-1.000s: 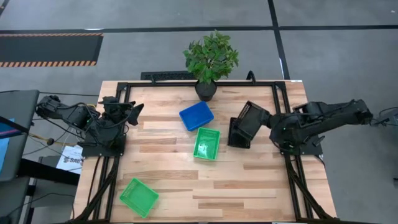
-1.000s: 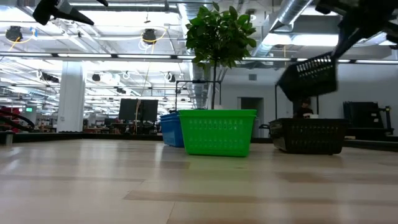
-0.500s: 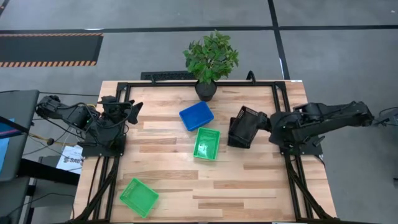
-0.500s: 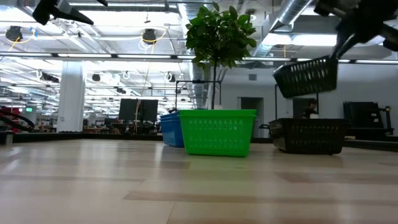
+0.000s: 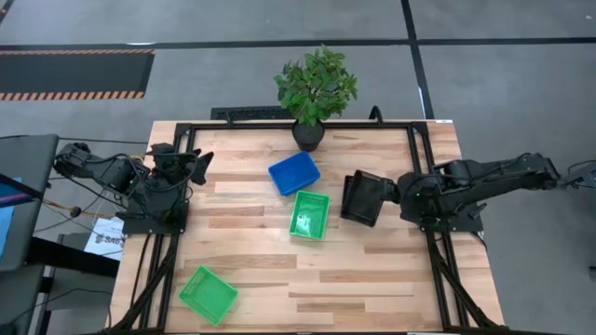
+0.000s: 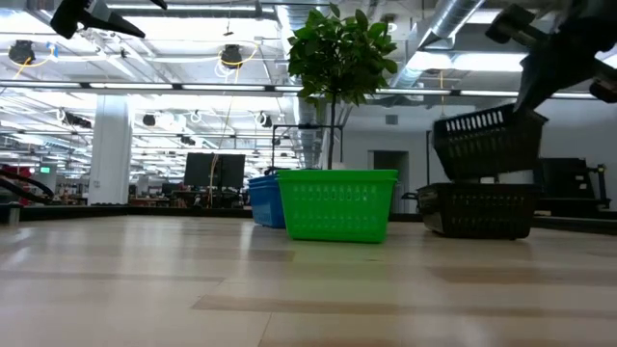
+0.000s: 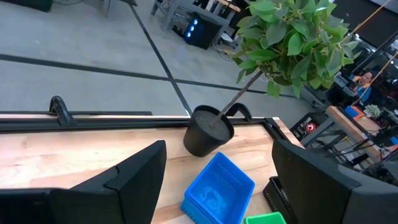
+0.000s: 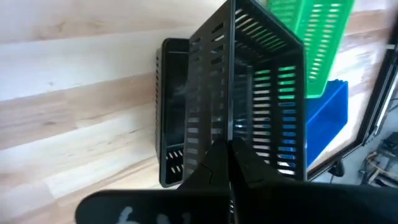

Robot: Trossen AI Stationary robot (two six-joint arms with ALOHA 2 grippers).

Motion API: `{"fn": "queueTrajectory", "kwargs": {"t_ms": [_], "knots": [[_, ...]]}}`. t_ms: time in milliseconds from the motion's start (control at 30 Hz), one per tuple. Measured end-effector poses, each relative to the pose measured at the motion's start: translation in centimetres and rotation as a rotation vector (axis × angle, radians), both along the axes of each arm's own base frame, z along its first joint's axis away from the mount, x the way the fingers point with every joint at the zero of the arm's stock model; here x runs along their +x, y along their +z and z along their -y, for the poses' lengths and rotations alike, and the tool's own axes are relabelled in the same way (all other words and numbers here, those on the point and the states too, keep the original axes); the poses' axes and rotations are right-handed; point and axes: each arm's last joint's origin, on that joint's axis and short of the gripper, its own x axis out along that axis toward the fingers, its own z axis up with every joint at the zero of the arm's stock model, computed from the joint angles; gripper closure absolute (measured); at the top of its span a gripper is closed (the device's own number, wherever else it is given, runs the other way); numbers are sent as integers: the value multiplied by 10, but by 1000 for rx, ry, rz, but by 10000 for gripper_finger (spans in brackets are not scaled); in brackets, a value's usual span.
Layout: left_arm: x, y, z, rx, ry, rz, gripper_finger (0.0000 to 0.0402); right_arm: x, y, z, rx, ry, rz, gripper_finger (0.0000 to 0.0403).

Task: Stack baskets by color
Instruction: Stack the left black bin on the right black bins

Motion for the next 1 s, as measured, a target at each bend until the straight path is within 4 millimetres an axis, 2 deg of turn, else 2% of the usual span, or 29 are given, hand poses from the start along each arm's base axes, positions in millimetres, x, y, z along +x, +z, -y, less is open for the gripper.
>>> {"fn": "queueTrajectory", "kwargs": {"t_ms": [567, 1000], "knots": [[0, 0, 0, 1, 8, 6, 120, 15, -8, 8, 59, 20, -61, 402], [-1, 0, -1, 17, 17, 3, 120, 22, -14, 11, 76, -1, -107, 358]]}}
